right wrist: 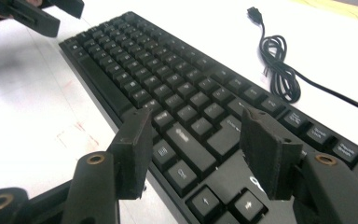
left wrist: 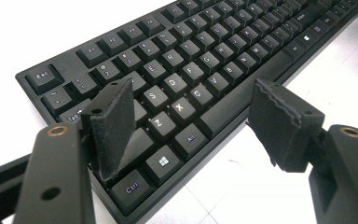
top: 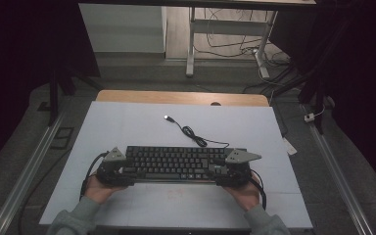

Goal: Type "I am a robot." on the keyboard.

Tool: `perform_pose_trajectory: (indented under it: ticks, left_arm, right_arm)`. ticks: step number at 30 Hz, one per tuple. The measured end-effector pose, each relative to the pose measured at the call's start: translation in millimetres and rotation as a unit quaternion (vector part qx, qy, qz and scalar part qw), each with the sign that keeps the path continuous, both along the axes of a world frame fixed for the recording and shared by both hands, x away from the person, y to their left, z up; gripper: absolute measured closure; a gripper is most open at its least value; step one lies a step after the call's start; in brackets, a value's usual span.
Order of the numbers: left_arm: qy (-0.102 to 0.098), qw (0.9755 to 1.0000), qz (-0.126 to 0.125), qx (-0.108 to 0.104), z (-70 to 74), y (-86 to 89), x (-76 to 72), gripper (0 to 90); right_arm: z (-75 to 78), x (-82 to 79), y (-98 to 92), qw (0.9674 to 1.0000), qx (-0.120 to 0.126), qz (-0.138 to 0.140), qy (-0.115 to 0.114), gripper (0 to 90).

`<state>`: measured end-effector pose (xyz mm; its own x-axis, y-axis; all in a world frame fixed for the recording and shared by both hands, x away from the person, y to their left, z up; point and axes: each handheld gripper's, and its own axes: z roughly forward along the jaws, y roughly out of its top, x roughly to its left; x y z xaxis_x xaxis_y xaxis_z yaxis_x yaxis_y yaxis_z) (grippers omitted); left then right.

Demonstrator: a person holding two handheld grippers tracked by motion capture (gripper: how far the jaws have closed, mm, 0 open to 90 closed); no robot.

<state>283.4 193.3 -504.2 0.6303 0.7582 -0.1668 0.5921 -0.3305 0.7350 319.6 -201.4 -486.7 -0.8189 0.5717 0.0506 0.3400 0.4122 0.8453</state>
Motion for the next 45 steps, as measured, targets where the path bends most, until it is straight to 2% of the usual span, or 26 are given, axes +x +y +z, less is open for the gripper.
perform_pose_trajectory:
  ticks: [18,27,34,45]
  left_arm:
    - [0.003,1.0,0.003,0.001,-1.3,0.4,1.0,31.3]
    - [0.003,1.0,0.0,0.006,-2.0,-0.8,1.4,31.3]
    - [0.003,1.0,0.0,0.006,-2.3,-1.0,1.7,31.3]
    - [0.003,1.0,0.0,0.007,-2.6,-0.6,1.6,31.3]
  right_arm:
    - [3.3,8.6,16.3,0.9999,0.002,0.014,0.006,51.1]
    - [2.2,17.6,30.2,0.9993,-0.002,0.029,0.024,67.5]
    - [-0.5,21.2,46.0,0.9981,-0.022,0.047,0.032,89.5]
    - [-3.2,34.7,72.5,0.9977,-0.031,0.048,0.037,89.9]
